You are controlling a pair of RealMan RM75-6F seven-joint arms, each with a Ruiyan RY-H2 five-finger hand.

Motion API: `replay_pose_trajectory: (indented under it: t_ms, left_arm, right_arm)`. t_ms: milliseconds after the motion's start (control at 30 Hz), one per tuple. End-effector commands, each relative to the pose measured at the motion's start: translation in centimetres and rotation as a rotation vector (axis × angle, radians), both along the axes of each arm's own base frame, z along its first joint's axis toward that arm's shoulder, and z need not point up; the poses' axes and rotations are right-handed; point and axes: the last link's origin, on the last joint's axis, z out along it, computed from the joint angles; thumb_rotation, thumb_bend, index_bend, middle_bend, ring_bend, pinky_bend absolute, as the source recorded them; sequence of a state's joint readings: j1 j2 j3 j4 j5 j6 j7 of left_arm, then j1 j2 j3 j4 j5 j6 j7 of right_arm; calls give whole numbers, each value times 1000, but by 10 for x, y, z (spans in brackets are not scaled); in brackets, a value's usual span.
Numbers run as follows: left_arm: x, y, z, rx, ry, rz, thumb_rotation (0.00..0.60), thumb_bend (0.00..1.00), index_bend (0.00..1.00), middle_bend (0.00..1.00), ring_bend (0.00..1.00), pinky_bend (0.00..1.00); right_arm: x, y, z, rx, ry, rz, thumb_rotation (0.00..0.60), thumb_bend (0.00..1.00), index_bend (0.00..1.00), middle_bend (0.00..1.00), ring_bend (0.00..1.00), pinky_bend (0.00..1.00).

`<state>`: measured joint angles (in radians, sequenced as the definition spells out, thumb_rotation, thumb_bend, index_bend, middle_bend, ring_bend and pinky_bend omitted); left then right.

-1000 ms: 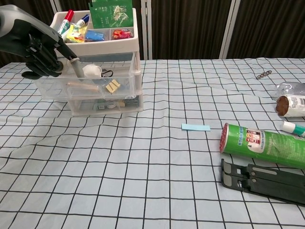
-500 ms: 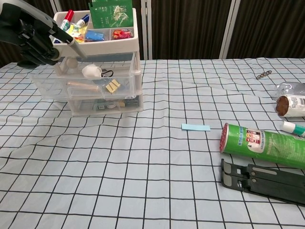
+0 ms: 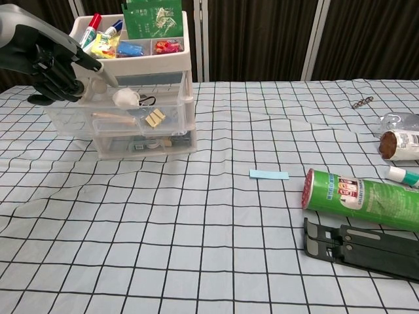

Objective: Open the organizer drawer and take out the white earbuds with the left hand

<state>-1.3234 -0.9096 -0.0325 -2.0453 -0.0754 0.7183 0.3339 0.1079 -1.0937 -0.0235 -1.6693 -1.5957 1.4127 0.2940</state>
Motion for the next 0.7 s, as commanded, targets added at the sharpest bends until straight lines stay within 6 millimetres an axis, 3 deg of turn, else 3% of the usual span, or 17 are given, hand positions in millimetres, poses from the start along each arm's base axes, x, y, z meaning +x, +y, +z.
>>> replay_pose_trajectory:
  t_ms: [33, 533, 633, 700]
  left_arm:
    - [0, 1, -2, 0, 8, 3, 600, 1000, 69, 930, 869, 751]
    - [-2, 7, -11, -9, 53, 16, 600, 1000, 5, 930, 869, 752]
    - [-1, 8, -13, -10, 56, 19, 600, 1000, 23, 930, 869, 755]
    - [1, 8, -15, -16, 54, 19, 600, 1000, 86, 930, 869, 755]
  right_arm:
    - [0, 0, 0, 0, 0, 0, 600, 111, 0, 0, 0, 0]
    - [-2, 0, 0, 4, 1, -5, 600, 111, 0, 0, 0, 0]
    - [-2, 0, 0, 6, 2, -6, 600, 111, 0, 0, 0, 0]
    - [-2, 0, 0, 6, 1, -6, 600, 111, 0, 0, 0, 0]
